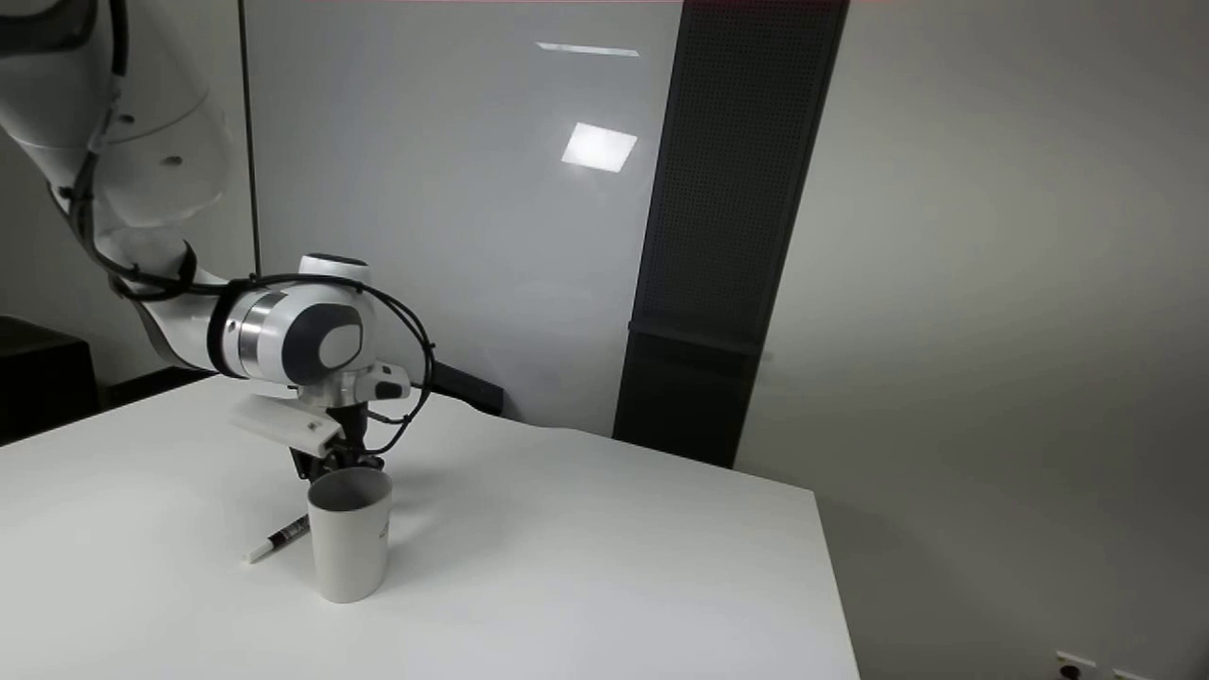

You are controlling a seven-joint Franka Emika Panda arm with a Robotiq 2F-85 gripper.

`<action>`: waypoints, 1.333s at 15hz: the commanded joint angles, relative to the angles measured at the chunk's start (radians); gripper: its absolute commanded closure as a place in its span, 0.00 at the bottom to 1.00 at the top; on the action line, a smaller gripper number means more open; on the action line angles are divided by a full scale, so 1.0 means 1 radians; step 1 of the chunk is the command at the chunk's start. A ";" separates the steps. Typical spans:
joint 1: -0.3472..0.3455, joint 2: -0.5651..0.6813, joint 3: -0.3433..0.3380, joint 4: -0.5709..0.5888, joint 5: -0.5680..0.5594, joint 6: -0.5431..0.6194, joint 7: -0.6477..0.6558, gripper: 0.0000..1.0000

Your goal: Pick an object from the table and place it in basket

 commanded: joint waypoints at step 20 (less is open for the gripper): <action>-0.045 -0.089 -0.019 0.053 0.039 -0.129 0.063 0.93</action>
